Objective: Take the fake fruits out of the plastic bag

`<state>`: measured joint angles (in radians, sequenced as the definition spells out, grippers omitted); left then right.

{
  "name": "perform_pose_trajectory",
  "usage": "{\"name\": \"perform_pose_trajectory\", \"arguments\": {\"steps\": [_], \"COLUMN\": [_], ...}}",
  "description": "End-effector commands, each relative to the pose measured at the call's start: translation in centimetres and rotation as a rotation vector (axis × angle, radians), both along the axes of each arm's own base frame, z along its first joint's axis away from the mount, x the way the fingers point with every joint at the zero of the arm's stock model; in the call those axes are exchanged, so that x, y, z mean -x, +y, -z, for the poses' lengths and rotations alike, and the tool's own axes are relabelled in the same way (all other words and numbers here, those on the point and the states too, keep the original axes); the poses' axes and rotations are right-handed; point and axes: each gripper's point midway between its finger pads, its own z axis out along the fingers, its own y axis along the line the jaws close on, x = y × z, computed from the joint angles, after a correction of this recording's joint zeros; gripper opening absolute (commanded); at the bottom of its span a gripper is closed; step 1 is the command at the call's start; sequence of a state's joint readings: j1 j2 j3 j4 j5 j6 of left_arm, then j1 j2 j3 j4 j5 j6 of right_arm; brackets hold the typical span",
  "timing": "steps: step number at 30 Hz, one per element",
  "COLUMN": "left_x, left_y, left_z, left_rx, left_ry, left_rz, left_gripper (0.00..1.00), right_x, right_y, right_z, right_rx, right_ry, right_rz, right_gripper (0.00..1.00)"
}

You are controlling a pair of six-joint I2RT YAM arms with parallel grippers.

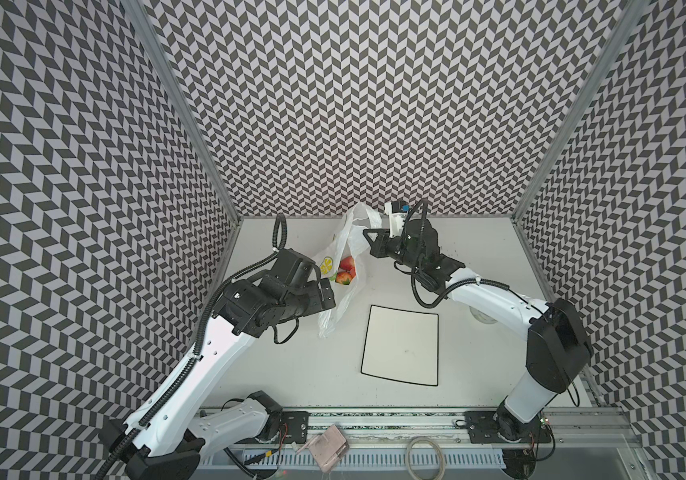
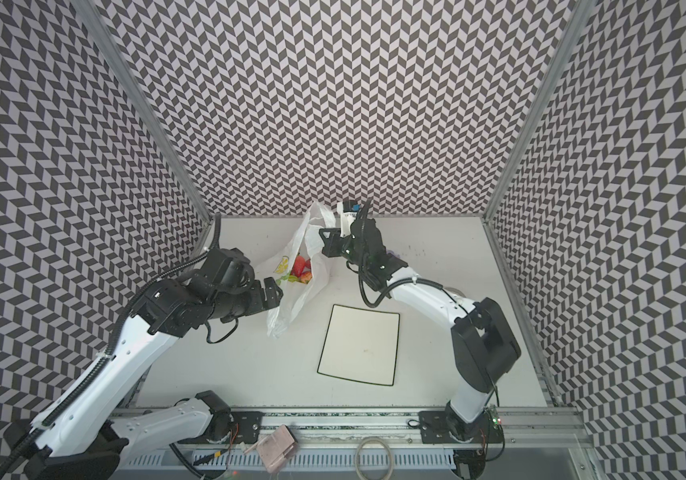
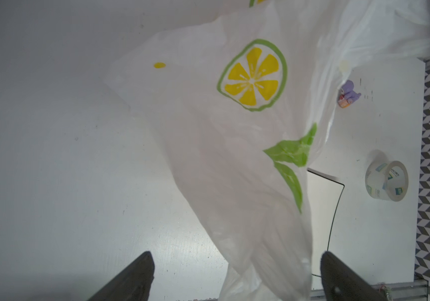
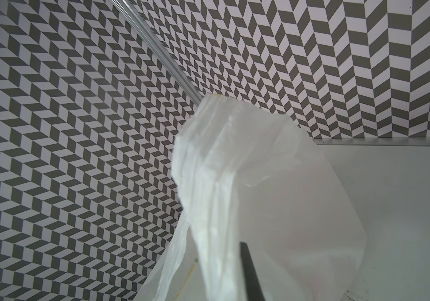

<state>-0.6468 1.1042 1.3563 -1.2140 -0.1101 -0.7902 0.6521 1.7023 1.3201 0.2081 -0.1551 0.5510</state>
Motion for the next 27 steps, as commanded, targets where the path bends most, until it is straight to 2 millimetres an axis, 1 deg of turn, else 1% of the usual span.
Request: {"name": "perform_pose_trajectory", "arguments": {"steps": [1,3,5,7,8,9,10,13,15,18,20,21,25,27], "left_x": [1.3,1.6,2.0,2.0,2.3,2.1,1.9,1.4,0.7,-0.4,-1.1,-1.4,-1.8,-1.6], "left_y": [-1.4,-1.6,-1.4,-0.8,0.1,0.4,0.9,1.8,1.4,0.6,0.3,0.2,0.1,-0.2], "left_z": [0.8,1.6,2.1,2.7,3.1,3.1,3.2,3.7,3.7,3.2,2.5,2.1,-0.5,-0.7], "left_rx": [-0.028,-0.065,-0.102,-0.153,-0.197,-0.213,-0.228,-0.265,-0.254,-0.206,-0.169,-0.155,-0.04,0.022], "left_ry": [0.055,0.075,0.087,0.089,0.102,0.09,0.076,0.047,0.014,-0.042,-0.085,-0.103,-0.198,-0.214], "left_rz": [0.028,0.039,0.041,0.03,0.02,0.013,-0.011,-0.045,-0.056,-0.069,-0.085,-0.097,-0.137,-0.121], "left_gripper": [1.0,1.0,1.0,1.0,0.98,0.96,0.91,0.7,0.55,0.26,0.07,0.0,0.0,0.0], "right_x": [-0.6,-0.7,-0.9,-0.9,-0.9,-0.9,-0.8,-0.4,0.1,1.1,1.7,2.1,3.6,4.2], "right_y": [0.4,0.5,0.6,0.7,0.7,0.6,0.4,-0.3,-1.0,-2.3,-3.3,-3.7,-6.2,-7.4], "right_z": [-1.7,-1.8,-1.8,-1.9,-2.0,-2.1,-2.1,-2.0,-2.0,-1.6,-0.7,-0.3,3.4,5.6], "right_rx": [-0.047,-0.052,-0.059,-0.062,-0.064,-0.064,-0.061,-0.052,-0.039,-0.012,0.019,0.038,0.143,0.195], "right_ry": [-0.016,-0.01,-0.003,-0.004,-0.004,-0.005,-0.005,-0.005,-0.006,-0.006,0.007,0.014,0.06,0.089], "right_rz": [-0.005,-0.006,-0.01,-0.013,-0.015,-0.014,-0.013,-0.009,0.0,0.011,0.017,0.019,0.05,0.07], "right_gripper": [0.0,0.0,0.0,0.0,0.0,0.0,0.0,0.0,0.0,0.0,0.0,0.0,0.0,0.0]}}
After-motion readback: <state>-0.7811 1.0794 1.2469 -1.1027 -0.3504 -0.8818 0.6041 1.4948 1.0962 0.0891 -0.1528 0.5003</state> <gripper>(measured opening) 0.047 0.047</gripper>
